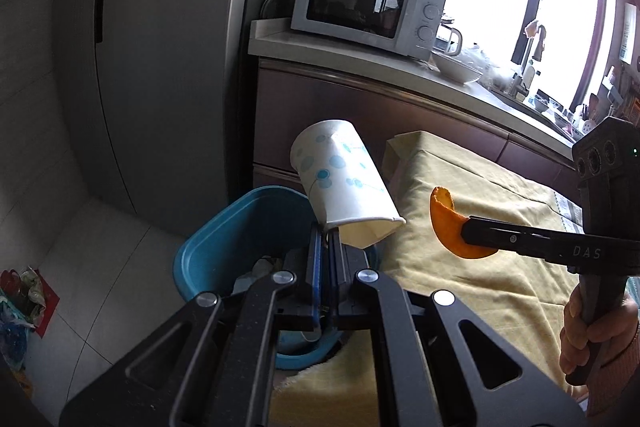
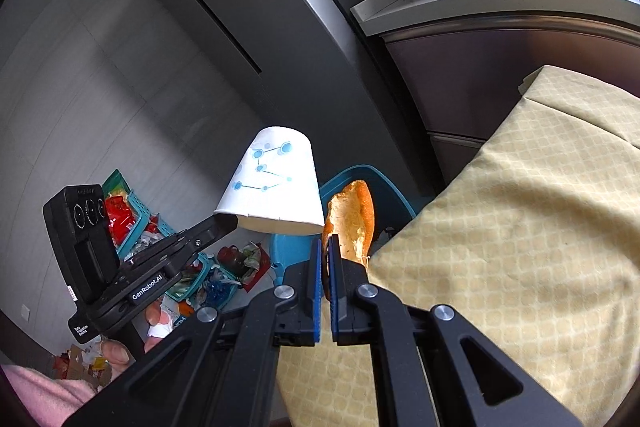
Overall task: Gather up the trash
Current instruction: 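Carry the cup with the left tool while the right tool carries the orange peel to the teal bin, then open the left tool over the teal bin while the right tool opens too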
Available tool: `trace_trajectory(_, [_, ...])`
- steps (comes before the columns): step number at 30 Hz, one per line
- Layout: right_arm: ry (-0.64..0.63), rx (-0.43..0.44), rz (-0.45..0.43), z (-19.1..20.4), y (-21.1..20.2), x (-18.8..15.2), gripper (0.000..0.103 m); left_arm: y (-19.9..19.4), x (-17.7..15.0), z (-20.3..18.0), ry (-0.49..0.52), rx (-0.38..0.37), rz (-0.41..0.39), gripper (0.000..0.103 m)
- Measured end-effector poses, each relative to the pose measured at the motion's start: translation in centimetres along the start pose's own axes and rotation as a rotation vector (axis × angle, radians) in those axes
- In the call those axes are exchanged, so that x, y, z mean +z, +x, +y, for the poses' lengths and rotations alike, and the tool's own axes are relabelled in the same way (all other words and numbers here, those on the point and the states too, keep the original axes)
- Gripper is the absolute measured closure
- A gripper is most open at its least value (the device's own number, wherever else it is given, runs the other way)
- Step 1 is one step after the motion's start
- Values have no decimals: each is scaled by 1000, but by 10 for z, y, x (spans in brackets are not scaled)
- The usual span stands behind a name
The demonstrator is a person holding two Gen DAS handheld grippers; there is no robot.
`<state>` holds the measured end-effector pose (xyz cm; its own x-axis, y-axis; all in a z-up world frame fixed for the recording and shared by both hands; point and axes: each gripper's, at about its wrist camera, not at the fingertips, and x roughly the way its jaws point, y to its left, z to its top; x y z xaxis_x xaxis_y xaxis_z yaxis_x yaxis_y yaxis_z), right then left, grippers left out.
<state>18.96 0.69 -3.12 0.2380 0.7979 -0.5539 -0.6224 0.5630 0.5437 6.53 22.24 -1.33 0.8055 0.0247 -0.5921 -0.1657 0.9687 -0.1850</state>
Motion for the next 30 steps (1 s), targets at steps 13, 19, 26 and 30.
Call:
trace_trajectory(13, [-29, 0, 86, 10, 55, 14, 100, 34, -8, 37, -49, 70, 60, 99])
trace_trajectory(19, [-30, -12, 117, 10, 73, 16, 100, 44, -11, 40, -53, 79, 72, 99])
trace_trajectory(26, [-27, -49, 155, 9, 92, 18, 100, 54, -18, 45, -61, 92, 95, 99])
trace_trajectory(30, [-9, -67, 179, 5, 104, 19, 100, 66, -22, 50, -72, 97, 121, 99])
